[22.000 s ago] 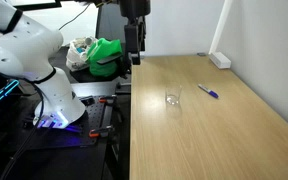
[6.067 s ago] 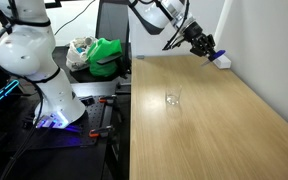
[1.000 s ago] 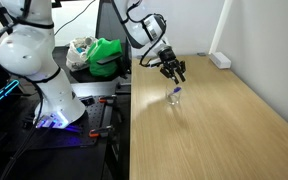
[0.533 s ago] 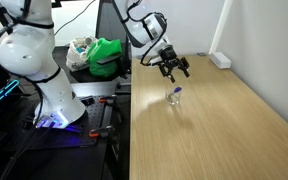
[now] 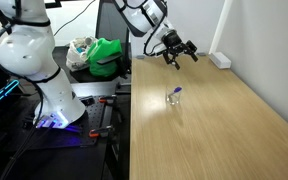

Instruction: Take the marker from the table and place it in the glass cup

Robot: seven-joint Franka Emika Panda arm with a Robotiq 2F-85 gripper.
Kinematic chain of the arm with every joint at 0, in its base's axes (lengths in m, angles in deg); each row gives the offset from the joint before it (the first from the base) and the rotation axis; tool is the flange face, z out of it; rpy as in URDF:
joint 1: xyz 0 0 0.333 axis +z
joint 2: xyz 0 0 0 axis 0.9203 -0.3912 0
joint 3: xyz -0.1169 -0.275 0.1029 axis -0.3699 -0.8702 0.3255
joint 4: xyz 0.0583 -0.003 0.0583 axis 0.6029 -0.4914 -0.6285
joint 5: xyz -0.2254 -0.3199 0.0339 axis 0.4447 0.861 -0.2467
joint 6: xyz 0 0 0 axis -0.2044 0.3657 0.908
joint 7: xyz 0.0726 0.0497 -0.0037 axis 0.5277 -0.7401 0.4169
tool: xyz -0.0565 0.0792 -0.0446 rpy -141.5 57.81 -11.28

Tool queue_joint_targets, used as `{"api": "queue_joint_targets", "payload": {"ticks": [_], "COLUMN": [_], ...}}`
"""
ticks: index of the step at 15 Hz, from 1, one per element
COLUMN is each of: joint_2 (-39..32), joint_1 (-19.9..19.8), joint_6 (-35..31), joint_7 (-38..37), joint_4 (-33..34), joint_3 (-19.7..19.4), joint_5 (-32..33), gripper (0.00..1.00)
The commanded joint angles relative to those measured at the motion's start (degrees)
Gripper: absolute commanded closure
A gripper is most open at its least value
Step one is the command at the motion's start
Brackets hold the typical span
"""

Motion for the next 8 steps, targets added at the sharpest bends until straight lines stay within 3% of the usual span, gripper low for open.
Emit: {"api": "queue_joint_targets", "payload": {"ticks": [1, 6, 8], "joint_2": [5.7, 9.1, 7.1], "joint_1": [0.0, -0.4, -0.5], "joint_6": [3.4, 4.3, 2.8], "joint_7": [0.0, -0.2, 0.1], "joint_4": [-1.2, -1.4, 0.0], "joint_3": [0.3, 0.3, 0.4], "joint_5": [0.1, 0.7, 0.0], "gripper": [0.0, 0.0, 0.0]}}
